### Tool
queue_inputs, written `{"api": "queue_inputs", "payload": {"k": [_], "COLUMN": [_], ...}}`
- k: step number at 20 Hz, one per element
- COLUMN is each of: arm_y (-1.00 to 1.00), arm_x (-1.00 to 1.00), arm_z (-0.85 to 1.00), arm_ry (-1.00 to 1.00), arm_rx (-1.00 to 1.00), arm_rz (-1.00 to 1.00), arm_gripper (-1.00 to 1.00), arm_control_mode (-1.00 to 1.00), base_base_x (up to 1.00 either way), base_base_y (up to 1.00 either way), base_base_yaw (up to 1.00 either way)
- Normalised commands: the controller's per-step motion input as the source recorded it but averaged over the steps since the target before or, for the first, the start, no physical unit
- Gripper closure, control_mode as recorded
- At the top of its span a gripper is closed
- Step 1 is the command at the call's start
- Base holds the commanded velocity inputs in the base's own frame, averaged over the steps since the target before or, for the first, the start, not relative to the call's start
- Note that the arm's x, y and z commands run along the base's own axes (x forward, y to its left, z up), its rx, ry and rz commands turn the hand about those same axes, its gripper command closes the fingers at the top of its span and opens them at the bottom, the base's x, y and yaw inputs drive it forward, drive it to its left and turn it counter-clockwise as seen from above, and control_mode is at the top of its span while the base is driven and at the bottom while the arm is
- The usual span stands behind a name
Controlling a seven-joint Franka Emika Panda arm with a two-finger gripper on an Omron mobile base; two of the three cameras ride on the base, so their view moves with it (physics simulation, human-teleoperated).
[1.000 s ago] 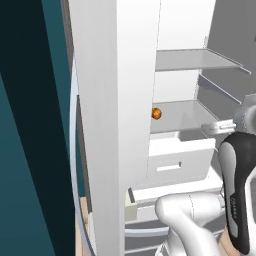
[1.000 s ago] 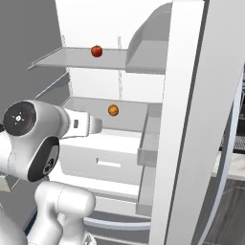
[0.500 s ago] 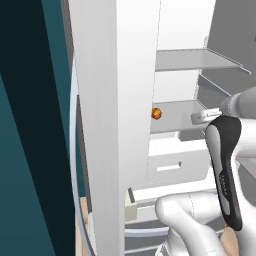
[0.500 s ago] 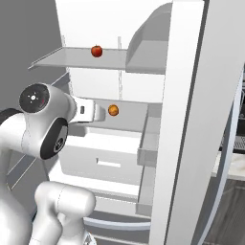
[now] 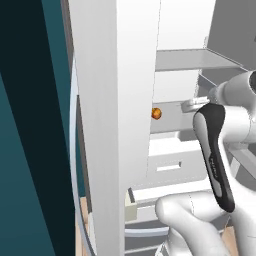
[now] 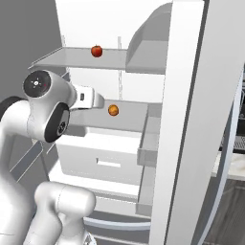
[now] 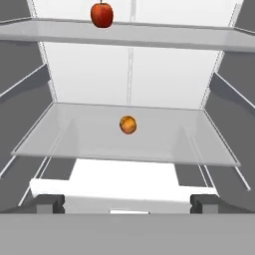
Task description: Retrieve the apple and peach from the fridge and place them into the bowl on the dining table.
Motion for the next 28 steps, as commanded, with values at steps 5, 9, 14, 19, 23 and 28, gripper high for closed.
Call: {"api": "queue_inputs", "payload": {"k": [5,9,14,19,23,28], "arm_y": [0.02,0.0,0.02,0.22,0.23,0.15], "arm_x": [0.25,0.19,0.13,0.2,0.26,0.32], "arm_z": [0.48,0.5,0.33,0.1,0.01,0.0], "arm_ry": [-0.02,-0.06,-0.02,0.0,-0.05,-0.05], "arm_rx": [0.06,0.06,0.04,0.0,0.0,0.0], "arm_rz": [0.04,0.04,0.0,0.0,0.01,0.03], "arm_gripper": [-1.0,-1.0,-1.0,-1.0,-1.0,-1.0], "arm_control_mode": [-1.0,-1.0,-1.0,-1.0,-1.0,-1.0], "base_base_x": [0.0,0.0,0.0,0.0,0.0,0.0], "base_base_y": [0.0,0.0,0.0,0.0,0.0,0.0], "base_base_yaw": [0.0,0.0,0.0,0.0,0.0,0.0]}}
